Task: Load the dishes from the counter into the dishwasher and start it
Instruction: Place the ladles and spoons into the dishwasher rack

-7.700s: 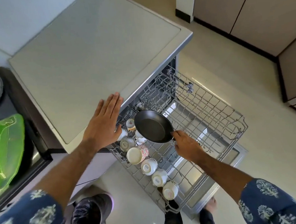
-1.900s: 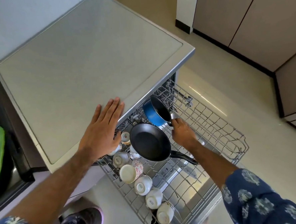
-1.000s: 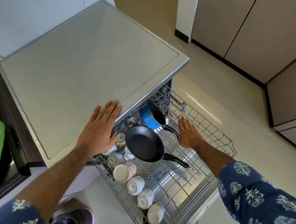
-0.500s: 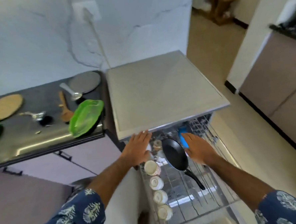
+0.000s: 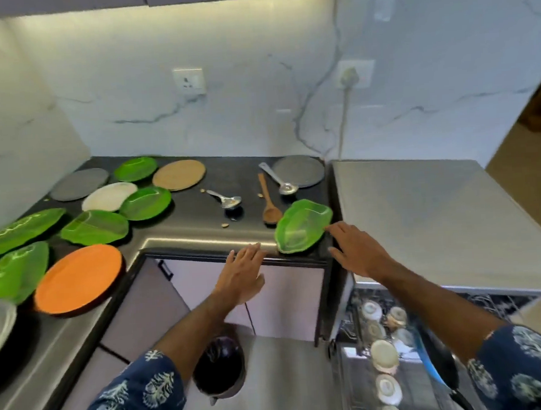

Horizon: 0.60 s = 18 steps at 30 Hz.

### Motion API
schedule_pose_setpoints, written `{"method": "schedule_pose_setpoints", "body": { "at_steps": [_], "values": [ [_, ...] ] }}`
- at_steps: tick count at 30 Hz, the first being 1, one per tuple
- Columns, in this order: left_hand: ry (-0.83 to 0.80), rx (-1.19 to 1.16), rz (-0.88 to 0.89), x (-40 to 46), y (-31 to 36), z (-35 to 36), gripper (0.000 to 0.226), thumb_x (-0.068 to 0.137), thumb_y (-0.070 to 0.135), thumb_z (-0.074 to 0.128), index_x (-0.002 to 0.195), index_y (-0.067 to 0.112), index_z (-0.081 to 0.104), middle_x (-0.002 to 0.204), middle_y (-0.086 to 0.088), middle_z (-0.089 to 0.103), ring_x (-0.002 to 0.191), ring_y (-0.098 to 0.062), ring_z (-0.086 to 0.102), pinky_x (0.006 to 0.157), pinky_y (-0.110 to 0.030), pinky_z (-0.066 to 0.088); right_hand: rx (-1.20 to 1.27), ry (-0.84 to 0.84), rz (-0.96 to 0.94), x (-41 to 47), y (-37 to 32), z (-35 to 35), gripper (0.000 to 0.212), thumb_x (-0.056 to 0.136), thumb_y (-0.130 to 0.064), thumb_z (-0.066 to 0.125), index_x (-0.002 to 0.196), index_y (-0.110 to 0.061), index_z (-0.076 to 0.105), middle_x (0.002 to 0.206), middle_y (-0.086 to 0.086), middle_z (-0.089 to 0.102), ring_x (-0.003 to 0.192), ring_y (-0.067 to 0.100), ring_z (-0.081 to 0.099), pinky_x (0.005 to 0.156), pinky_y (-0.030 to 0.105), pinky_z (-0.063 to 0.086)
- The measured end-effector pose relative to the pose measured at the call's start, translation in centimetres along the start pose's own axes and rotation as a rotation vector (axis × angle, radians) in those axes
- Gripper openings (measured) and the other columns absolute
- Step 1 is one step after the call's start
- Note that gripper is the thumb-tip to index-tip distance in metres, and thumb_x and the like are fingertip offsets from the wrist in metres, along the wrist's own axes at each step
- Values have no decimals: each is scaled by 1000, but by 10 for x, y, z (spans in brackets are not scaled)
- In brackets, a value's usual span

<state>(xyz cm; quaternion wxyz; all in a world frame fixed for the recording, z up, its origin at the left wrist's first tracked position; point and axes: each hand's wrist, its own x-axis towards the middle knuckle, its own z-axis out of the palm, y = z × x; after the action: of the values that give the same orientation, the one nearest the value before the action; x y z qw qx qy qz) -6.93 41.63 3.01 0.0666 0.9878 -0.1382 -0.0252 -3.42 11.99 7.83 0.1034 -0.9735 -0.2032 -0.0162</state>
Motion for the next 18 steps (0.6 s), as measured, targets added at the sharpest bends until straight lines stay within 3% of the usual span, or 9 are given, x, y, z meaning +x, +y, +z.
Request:
{"method": "schedule_pose_setpoints", "body": {
  "at_steps": [9,18],
  "values": [
    [102,-60,-75,-3,-170,-46,58,94,26,52,149,17,36,159,-9,31,148,-26,27,120,-49,24,-132,-56,-142,125,-140,17,38,87,-23,54,125,-18,49,125,7,55,107,32,57,84,42,48],
    [27,-34,-74,28,-226,-27,62,96,30,50,153,16,29,164,-10,20,153,-27,13,124,-47,15,-160,-174,-86,219,-161,61,45,90,-29,51,134,-20,43,128,6,48,119,30,49,97,45,43]
  ]
}}
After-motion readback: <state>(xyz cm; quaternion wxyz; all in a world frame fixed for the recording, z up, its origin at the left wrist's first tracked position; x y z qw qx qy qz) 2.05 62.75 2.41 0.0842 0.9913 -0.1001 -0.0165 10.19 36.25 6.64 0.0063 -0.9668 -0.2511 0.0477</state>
